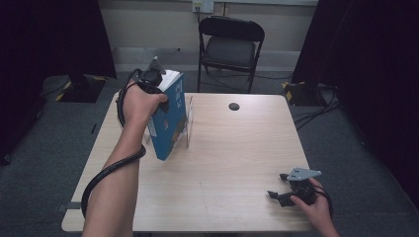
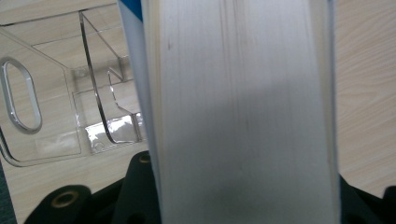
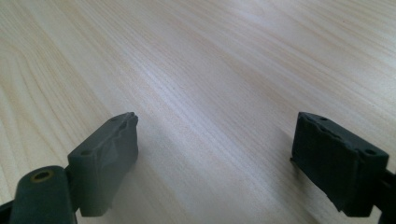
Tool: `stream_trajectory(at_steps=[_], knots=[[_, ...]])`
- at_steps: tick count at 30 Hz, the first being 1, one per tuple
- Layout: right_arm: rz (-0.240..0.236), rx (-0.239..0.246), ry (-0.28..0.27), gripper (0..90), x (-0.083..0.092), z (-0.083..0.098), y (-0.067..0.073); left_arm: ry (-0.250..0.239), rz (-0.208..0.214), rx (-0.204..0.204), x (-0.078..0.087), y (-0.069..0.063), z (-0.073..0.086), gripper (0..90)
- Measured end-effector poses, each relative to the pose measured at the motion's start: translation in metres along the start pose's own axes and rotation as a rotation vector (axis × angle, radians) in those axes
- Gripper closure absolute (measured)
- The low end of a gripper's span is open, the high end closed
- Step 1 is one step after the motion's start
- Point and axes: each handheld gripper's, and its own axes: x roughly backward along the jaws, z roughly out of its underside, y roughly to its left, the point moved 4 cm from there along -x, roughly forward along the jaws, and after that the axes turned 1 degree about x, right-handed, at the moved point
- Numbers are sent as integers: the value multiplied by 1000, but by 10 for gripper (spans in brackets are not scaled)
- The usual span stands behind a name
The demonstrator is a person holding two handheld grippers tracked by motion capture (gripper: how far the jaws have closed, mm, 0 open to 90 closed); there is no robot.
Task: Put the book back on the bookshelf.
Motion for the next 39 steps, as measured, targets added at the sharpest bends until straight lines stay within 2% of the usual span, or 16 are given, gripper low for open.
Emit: stream_trajectory(at_steps=[9,11,13,14,15,22,28,30,37,39], knots=[[-2,1,0,138,0,0,0,-2,-13,-1,-6,-1,-8,619],[-3,1,0,138,0,0,0,-3,-9,17,-8,-1,-9,619],[-3,1,0,137,0,0,0,0,-14,9,-9,1,-10,619],[-2,1,0,138,0,0,0,-3,-11,24,-10,-1,-11,619],[-2,1,0,138,0,0,0,-1,-21,16,-11,0,-11,619],[-2,1,0,138,0,0,0,-16,-19,42,-18,3,-15,619],[-3,1,0,137,0,0,0,-11,-29,40,-25,2,-17,619],[-3,0,1,137,0,0,0,-19,-28,52,-28,1,-17,619],[-3,1,0,138,0,0,0,-18,-41,34,-34,0,-20,619],[-2,1,0,138,0,0,0,-23,-42,47,-36,0,-21,619]])
